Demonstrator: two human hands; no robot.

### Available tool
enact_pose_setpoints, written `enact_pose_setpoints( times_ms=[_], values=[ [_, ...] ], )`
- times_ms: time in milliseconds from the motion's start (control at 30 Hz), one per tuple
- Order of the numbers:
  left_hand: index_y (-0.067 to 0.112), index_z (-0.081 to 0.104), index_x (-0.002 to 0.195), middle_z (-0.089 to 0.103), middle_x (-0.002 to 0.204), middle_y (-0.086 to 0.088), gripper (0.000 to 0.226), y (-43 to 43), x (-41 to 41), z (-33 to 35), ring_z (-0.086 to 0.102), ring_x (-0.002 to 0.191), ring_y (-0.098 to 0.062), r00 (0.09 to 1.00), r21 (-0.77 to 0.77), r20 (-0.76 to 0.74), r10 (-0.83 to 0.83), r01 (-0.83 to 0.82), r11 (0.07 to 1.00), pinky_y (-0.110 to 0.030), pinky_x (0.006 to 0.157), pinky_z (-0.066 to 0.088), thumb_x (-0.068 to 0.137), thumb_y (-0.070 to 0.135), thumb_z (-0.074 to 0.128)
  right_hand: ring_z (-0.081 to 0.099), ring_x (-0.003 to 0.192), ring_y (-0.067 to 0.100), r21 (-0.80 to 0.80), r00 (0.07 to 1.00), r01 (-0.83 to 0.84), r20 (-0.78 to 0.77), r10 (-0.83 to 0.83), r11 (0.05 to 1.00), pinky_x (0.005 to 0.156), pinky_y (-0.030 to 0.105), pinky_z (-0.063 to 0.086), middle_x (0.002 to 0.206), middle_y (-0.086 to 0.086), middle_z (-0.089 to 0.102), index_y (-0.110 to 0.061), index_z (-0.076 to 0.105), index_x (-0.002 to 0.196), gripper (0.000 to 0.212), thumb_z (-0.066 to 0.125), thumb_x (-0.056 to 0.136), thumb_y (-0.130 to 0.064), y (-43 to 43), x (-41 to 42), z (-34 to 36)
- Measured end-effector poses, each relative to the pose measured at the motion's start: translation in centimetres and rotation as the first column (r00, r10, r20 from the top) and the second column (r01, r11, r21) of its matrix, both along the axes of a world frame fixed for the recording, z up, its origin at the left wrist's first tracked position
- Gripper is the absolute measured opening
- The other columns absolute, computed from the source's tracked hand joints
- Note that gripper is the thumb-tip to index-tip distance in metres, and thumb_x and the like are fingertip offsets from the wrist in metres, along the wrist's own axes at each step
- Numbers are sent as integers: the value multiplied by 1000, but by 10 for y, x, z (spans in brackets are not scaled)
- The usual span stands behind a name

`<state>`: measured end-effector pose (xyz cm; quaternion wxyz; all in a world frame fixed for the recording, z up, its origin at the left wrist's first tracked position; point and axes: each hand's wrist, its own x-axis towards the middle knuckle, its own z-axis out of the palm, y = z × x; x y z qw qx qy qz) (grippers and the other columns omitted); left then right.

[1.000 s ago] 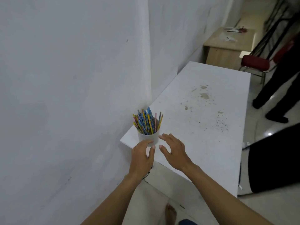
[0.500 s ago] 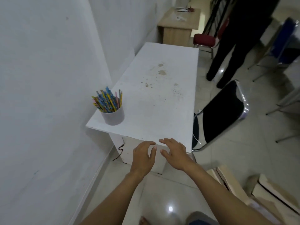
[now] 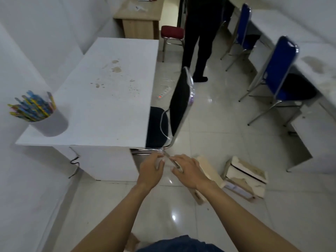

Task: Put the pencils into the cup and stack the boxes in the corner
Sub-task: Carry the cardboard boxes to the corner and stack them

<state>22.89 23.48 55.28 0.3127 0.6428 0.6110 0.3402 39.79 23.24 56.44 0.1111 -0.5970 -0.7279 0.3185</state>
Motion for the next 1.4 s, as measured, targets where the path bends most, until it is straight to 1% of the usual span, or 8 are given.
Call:
enact_pose_setpoints(
  times_ms=[100, 300, 433, 633, 767, 900, 1133, 1400],
  values=[
    [12, 66, 104, 66, 105, 1, 15, -28, 65, -14, 58, 97, -11, 999, -55, -2, -47, 47, 997, -18, 84, 38, 92, 18, 58, 24, 142, 12, -68, 998, 60, 36, -58, 996, 111, 28, 8, 148, -6, 38, -31, 39, 143, 45, 44, 98, -35, -31, 71, -13],
    [14, 63, 108, 65, 110, 1, 19, -59, 154, -29, 59, 102, -14, 975, -134, -91, -201, 188, 973, -22, 87, 40, 93, 24, 56, 27, 142, 18, -162, 982, 191, 45, -186, 968, 116, 48, 19, 149, -2, 40, -29, 40, 142, 48, 46, 95, -39, -74, 166, -38],
    [15, 63, 111, 65, 113, 1, 22, -54, 177, -31, 58, 105, -16, 952, -155, -134, -274, 253, 955, -33, 94, 44, 93, 26, 56, 22, 143, 17, -151, 955, 295, 50, -291, 943, 115, 42, 12, 151, -3, 35, -27, 37, 144, 49, 48, 96, -35, -84, 184, -46],
    [14, 61, 112, 64, 113, 1, 24, -48, 201, -52, 57, 104, -13, 923, -273, -119, -365, 323, 906, -28, 90, 45, 94, 28, 54, 28, 140, 20, -201, 918, 392, 25, -395, 898, 112, 41, 18, 149, 1, 38, -25, 37, 145, 52, 51, 95, -33, -97, 198, -67],
    [14, 61, 112, 64, 113, -1, 23, -36, 217, -78, 57, 106, -16, 913, -388, -87, -398, 337, 858, -35, 94, 48, 93, 25, 55, 27, 142, 19, -265, 890, 448, 41, -454, 854, 115, 44, 16, 152, 1, 35, -26, 34, 146, 53, 50, 95, -34, -94, 213, -85],
    [17, 60, 113, 64, 115, -2, 23, -3, 237, -102, 58, 107, -18, 905, -478, -70, -420, 339, 810, -38, 96, 48, 93, 26, 55, 28, 142, 19, -317, 853, 515, 100, -512, 797, 115, 43, 19, 152, 1, 34, -27, 34, 145, 53, 50, 96, -39, -69, 228, -106],
    [15, 59, 116, 62, 120, -1, 25, 96, 265, -145, 58, 105, -18, 845, -512, -97, -526, 411, 755, -25, 88, 41, 94, 27, 54, 26, 142, 25, -331, 786, 612, 150, -600, 719, 113, 43, 22, 153, 8, 32, -24, 34, 146, 54, 50, 96, -35, 31, 238, -152],
    [16, 58, 117, 60, 122, 0, 26, 183, 282, -257, 57, 103, -18, 799, -598, -140, -585, 403, 693, -35, 96, 42, 95, 30, 51, 24, 143, 25, -388, 728, 657, 106, -677, 646, 114, 45, 21, 155, 7, 29, -24, 32, 147, 55, 50, 96, -33, 115, 240, -267]
  ],
)
